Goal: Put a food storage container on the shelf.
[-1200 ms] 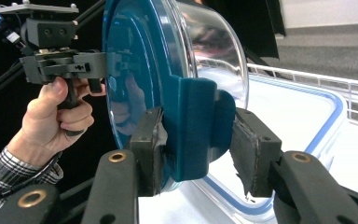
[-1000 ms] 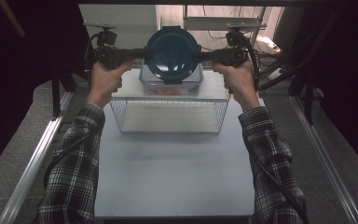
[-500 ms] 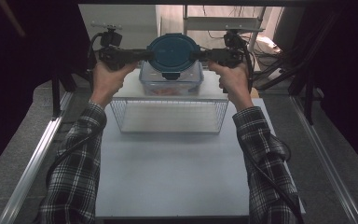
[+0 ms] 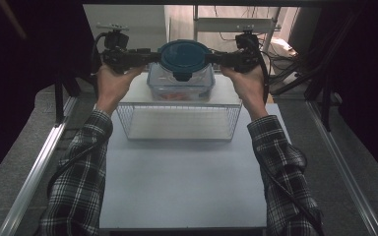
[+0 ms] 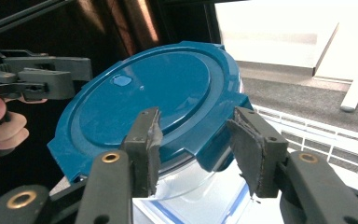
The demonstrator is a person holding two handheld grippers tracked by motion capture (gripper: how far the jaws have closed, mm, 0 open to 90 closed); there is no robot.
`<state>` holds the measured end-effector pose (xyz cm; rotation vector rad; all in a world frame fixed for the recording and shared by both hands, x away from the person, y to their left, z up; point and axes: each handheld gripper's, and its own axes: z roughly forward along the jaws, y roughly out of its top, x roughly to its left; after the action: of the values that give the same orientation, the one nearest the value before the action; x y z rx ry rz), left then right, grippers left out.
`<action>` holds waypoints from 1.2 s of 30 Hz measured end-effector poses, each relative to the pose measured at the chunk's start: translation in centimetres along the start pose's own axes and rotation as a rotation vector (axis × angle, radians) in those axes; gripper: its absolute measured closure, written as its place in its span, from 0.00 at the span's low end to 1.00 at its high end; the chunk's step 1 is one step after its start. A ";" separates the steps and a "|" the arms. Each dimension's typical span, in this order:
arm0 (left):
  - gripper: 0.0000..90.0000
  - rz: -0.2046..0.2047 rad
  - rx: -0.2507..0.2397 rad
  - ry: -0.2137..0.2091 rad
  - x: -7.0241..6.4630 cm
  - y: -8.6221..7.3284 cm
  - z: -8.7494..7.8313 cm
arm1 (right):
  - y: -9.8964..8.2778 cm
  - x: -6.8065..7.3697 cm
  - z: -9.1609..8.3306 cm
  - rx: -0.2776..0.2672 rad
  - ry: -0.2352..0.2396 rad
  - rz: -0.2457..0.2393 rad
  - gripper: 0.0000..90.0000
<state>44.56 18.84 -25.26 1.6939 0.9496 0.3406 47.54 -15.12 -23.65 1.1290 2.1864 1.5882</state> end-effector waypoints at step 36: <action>0.15 0.096 0.125 -0.100 -3.4 -10.9 -0.4 | -8.9 1.9 -1.6 0.046 -0.003 -0.237 0.04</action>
<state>37.58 17.35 -34.16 1.8577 0.8324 0.2621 41.27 -16.11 -30.32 0.8454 2.2676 1.4423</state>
